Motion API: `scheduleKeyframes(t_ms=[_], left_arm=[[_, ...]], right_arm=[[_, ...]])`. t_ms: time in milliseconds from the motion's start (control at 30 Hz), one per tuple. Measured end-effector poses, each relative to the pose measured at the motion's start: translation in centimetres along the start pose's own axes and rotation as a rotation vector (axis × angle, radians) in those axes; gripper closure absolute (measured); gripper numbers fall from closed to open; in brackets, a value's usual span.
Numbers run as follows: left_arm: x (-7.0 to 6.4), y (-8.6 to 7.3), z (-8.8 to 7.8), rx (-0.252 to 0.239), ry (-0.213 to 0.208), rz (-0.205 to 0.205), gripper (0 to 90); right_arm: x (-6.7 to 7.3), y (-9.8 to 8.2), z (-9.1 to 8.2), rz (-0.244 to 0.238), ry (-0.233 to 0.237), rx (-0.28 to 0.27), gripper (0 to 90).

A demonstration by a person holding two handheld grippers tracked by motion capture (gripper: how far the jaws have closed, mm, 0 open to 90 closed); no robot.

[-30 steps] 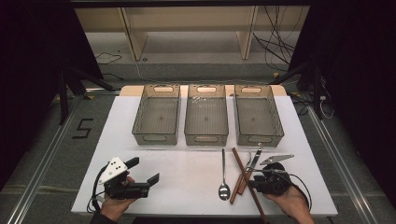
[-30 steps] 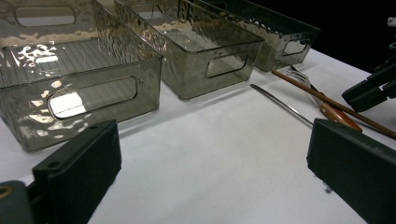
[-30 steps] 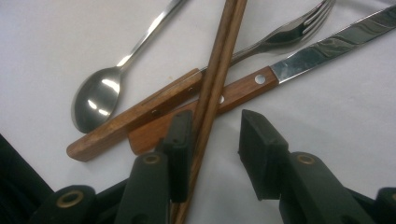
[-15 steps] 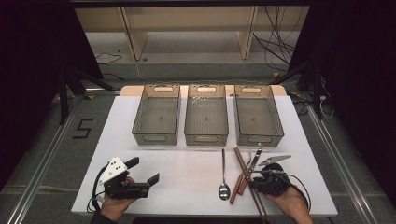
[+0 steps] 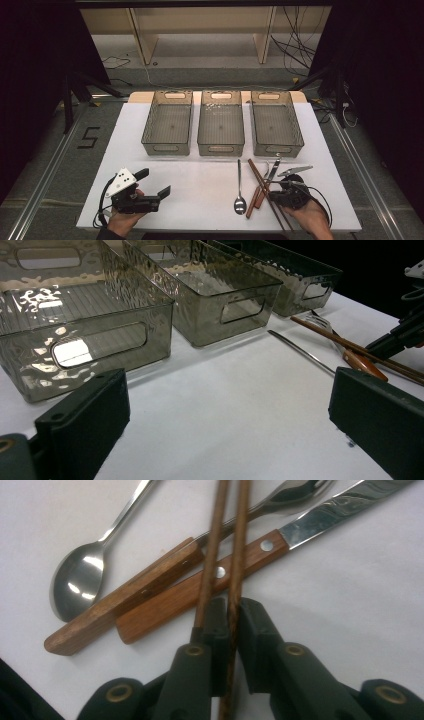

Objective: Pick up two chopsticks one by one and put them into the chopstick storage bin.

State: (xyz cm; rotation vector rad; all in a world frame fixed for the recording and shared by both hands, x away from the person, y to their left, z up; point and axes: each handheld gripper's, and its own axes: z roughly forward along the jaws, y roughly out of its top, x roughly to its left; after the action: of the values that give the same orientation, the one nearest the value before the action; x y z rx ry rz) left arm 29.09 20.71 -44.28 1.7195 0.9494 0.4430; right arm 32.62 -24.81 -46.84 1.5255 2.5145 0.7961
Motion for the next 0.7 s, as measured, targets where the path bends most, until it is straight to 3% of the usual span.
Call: scheduleKeyframes(t_ms=[367,700], left_arm=[[0.0,0.0,0.0,-0.001,0.001,0.0,2.6],[0.0,0.0,0.1,-0.001,0.002,-0.007,2.6]], right_arm=[[-0.4,0.0,-0.8,0.036,-0.001,-0.064,85.2],[0.4,0.8,-2.8,-0.019,0.005,-0.155,85.3]])
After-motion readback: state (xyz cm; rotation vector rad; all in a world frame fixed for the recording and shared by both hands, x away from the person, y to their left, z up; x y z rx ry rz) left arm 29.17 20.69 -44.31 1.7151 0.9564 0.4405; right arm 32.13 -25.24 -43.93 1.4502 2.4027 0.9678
